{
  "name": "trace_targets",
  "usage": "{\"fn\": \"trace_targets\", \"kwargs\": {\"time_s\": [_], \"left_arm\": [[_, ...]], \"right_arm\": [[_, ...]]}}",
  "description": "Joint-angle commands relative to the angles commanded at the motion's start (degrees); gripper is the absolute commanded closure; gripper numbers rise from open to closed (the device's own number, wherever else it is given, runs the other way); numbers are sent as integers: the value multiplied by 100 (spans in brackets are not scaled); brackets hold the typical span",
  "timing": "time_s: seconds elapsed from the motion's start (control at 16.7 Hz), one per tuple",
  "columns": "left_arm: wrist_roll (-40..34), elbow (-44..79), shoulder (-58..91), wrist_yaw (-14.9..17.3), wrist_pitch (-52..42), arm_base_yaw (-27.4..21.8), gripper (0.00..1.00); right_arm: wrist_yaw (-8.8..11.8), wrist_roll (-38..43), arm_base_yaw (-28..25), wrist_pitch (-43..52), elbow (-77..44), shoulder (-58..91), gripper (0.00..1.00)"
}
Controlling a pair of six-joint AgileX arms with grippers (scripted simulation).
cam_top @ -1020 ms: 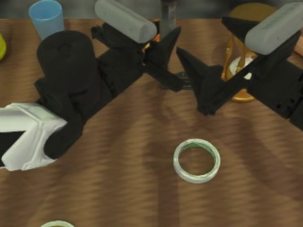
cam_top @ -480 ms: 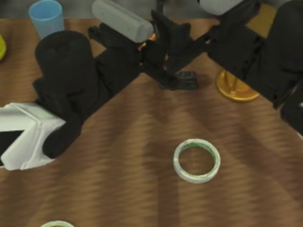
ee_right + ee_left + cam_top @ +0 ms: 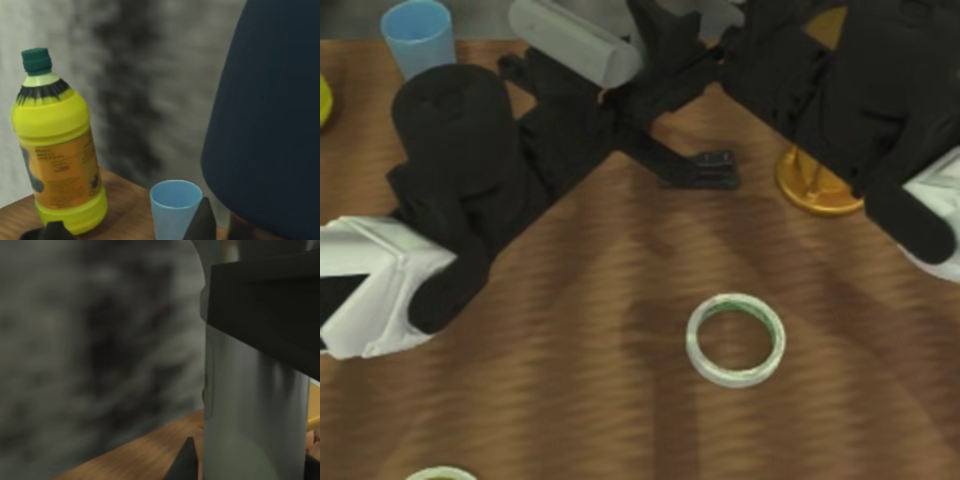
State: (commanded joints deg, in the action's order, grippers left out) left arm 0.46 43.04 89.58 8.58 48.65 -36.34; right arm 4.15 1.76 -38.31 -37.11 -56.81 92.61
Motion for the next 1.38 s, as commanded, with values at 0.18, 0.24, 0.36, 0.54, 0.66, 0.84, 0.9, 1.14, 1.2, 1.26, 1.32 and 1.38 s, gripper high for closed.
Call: {"fn": "trace_targets", "kwargs": {"time_s": [0.18, 0.24, 0.36, 0.54, 0.66, 0.84, 0.9, 1.14, 1.2, 1.26, 1.32, 1.38], "left_arm": [[0, 0, 0, 0, 0, 0, 100], [0, 0, 0, 0, 0, 0, 100], [0, 0, 0, 0, 0, 0, 100], [0, 0, 0, 0, 0, 0, 100], [0, 0, 0, 0, 0, 0, 100], [0, 0, 0, 0, 0, 0, 100], [0, 0, 0, 0, 0, 0, 100], [0, 0, 0, 0, 0, 0, 100], [0, 0, 0, 0, 0, 0, 100], [0, 0, 0, 0, 0, 0, 100], [0, 0, 0, 0, 0, 0, 100], [0, 0, 0, 0, 0, 0, 92]], "right_arm": [[0, 0, 0, 0, 0, 0, 23], [0, 0, 0, 0, 0, 0, 30], [0, 0, 0, 0, 0, 0, 45], [0, 0, 0, 0, 0, 0, 68], [0, 0, 0, 0, 0, 0, 83], [0, 0, 0, 0, 0, 0, 100], [0, 0, 0, 0, 0, 0, 100], [0, 0, 0, 0, 0, 0, 100], [0, 0, 0, 0, 0, 0, 100], [0, 0, 0, 0, 0, 0, 100], [0, 0, 0, 0, 0, 0, 100], [0, 0, 0, 0, 0, 0, 100]]}}
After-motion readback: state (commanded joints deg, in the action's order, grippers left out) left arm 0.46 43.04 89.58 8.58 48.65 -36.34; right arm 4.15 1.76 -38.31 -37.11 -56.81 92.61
